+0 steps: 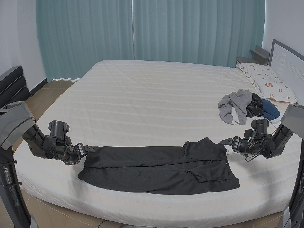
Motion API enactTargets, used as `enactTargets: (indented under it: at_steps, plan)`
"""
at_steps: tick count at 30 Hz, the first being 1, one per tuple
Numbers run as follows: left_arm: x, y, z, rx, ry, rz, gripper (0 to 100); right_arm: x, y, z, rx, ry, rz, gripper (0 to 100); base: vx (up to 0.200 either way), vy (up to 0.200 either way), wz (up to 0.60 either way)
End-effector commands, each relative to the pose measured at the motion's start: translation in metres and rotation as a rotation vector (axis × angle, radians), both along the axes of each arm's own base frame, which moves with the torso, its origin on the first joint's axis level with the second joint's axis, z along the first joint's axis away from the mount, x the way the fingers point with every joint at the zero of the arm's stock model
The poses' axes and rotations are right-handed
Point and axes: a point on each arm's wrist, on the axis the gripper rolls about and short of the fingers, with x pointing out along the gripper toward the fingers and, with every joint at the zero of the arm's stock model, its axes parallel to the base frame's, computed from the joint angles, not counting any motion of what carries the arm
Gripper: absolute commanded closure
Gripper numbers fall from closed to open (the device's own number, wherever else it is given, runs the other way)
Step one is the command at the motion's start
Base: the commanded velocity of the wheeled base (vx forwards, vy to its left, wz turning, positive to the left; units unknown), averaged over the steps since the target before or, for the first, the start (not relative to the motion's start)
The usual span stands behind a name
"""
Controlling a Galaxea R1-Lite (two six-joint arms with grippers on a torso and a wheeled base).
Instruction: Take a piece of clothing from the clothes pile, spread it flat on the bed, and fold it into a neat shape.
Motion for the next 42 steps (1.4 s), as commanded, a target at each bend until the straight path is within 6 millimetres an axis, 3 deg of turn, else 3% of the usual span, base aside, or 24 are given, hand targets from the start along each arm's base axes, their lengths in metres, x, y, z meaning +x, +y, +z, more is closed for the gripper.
enactTargets:
  at_steps: [1, 10, 18, 19, 29, 42]
  plan:
    - [0.013, 0.003, 0.005, -0.041, -0.034, 0.053, 0, 0.007, 0.007, -0.005, 0.074, 0.029, -0.038, 0, 0.000, 0.000, 0.00]
    - [0.041, 0.006, -0.015, -0.122, -0.019, 0.148, 0, 0.023, 0.010, -0.027, 0.215, 0.109, -0.140, 0, 0.000, 0.000, 0.00]
    - [0.045, -0.003, -0.014, -0.127, -0.030, 0.137, 0, 0.026, 0.008, -0.028, 0.266, 0.120, -0.182, 0, 0.000, 0.000, 0.00]
    - [0.045, -0.004, -0.016, -0.122, -0.027, 0.136, 100, 0.026, 0.008, -0.029, 0.266, 0.123, -0.182, 0, 0.000, 0.000, 0.00]
    - [0.044, -0.004, -0.017, -0.118, -0.027, 0.159, 100, 0.025, 0.009, -0.029, 0.266, 0.105, -0.178, 0, 0.000, 0.000, 0.00]
    - [0.056, 0.008, -0.005, -0.220, -0.153, 0.293, 100, 0.024, 0.011, -0.028, 0.267, 0.104, -0.176, 0, 0.000, 0.000, 0.00]
